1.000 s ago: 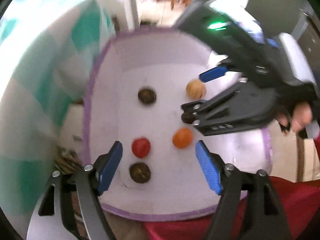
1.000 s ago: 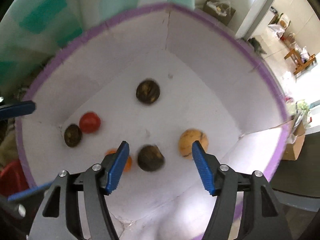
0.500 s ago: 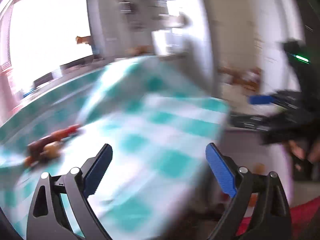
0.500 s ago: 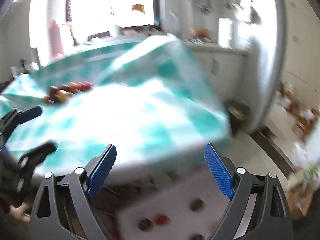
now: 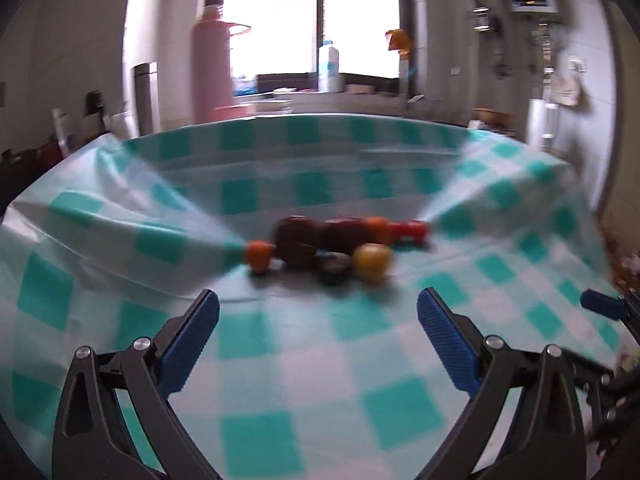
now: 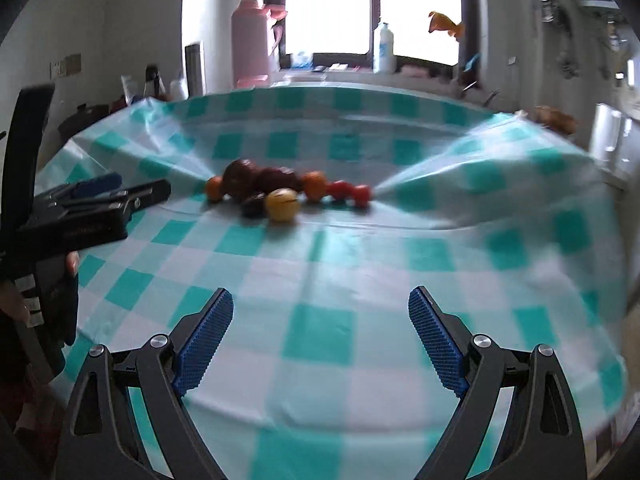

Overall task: Organize fruits
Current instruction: 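Move both grippers back over the fruit pile on the table, then grasp a yellow striped fruit with the right gripper while the left grasps a dark round fruit, then carry the striped fruit and dark round fruit off the table over the white box, then open both grippers to drop the striped fruit and dark fruit into the box, then move both grippers back over the fruit pile on the table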

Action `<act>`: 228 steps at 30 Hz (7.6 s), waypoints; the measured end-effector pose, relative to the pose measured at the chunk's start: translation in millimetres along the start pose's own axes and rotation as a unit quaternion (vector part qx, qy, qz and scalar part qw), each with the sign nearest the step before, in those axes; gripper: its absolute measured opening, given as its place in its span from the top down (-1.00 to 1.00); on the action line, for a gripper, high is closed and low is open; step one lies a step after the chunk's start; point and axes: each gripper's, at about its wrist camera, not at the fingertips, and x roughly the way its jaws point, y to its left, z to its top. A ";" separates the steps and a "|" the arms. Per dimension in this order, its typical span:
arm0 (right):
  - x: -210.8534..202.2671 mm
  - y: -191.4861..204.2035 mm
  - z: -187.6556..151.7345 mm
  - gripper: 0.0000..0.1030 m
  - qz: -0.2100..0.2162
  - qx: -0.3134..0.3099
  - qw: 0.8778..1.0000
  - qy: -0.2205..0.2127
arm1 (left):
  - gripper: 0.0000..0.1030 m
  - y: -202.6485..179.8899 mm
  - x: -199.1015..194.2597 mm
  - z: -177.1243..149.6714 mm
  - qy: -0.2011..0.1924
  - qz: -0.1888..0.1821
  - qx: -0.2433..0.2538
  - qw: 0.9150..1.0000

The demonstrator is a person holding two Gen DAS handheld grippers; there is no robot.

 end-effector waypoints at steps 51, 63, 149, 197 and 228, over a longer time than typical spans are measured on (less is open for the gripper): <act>101.1 -55.8 34.4 0.14 0.106 0.182 0.978 -0.009 | -0.93 17.6 91.1 0.3 0.072 -0.045 -0.083 0.993; 94.9 -59.0 32.3 0.13 0.133 0.188 0.973 -0.024 | -0.67 -23.0 160.3 16.5 0.142 -0.003 -0.075 0.987; -130.9 -188.3 -183.1 0.13 -0.024 0.247 0.968 -0.037 | 0.19 -262.3 -59.3 -77.4 0.093 -0.207 0.194 0.954; -58.4 -277.0 -316.8 -0.22 -0.181 0.265 0.897 0.304 | -0.53 -424.4 2.8 -250.4 0.317 -0.355 0.409 0.779; -31.6 -276.8 -331.9 -0.56 -0.214 0.256 0.863 0.379 | -0.96 -237.3 -44.1 -67.3 0.038 -0.286 0.155 0.945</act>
